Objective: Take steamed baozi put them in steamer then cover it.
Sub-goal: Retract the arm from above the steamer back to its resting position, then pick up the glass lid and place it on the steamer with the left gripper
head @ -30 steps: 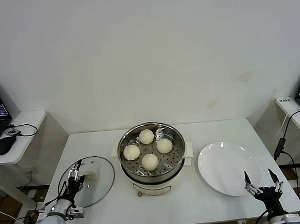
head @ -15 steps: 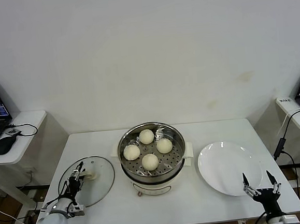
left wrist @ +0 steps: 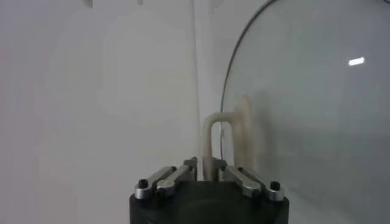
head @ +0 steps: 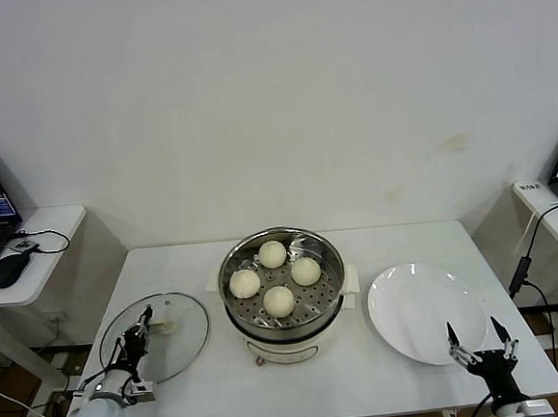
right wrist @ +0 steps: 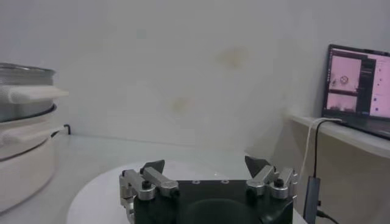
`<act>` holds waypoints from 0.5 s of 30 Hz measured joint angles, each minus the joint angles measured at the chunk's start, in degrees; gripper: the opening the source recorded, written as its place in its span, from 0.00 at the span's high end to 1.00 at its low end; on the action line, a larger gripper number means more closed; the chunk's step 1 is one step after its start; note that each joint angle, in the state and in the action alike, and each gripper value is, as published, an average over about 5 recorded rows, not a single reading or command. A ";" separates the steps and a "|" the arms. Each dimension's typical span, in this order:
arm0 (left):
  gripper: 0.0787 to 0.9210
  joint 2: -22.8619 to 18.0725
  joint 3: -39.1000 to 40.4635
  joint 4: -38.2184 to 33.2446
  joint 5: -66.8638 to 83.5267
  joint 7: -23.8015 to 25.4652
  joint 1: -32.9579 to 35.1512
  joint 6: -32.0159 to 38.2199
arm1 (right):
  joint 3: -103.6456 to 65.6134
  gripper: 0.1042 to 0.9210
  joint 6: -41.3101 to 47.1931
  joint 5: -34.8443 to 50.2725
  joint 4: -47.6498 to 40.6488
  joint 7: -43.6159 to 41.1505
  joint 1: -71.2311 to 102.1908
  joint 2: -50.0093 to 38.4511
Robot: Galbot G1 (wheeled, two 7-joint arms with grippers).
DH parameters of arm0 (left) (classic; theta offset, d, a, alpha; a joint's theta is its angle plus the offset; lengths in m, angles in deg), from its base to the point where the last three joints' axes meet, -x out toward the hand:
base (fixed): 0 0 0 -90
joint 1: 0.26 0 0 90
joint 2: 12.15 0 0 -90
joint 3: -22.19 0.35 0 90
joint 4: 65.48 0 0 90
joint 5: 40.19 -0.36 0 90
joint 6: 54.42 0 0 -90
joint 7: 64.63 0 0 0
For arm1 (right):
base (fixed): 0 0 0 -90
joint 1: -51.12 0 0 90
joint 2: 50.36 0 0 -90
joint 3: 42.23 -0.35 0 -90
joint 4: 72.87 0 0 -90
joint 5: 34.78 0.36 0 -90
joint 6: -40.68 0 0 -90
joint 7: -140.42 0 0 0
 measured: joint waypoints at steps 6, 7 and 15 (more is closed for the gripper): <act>0.92 1.20 -2.08 -4.41 0.76 0.23 2.04 -0.89 | 0.32 0.12 -0.06 -0.07 0.66 -0.22 0.12 -0.02; 0.92 1.48 -2.54 -5.47 1.05 0.45 2.53 -1.13 | 0.39 0.12 -0.06 -0.10 0.80 -0.23 0.20 -0.04; 0.92 4.89 -7.31 -16.11 5.13 4.04 7.04 -4.40 | 1.27 0.12 -0.37 -0.87 1.27 -0.16 0.81 -0.11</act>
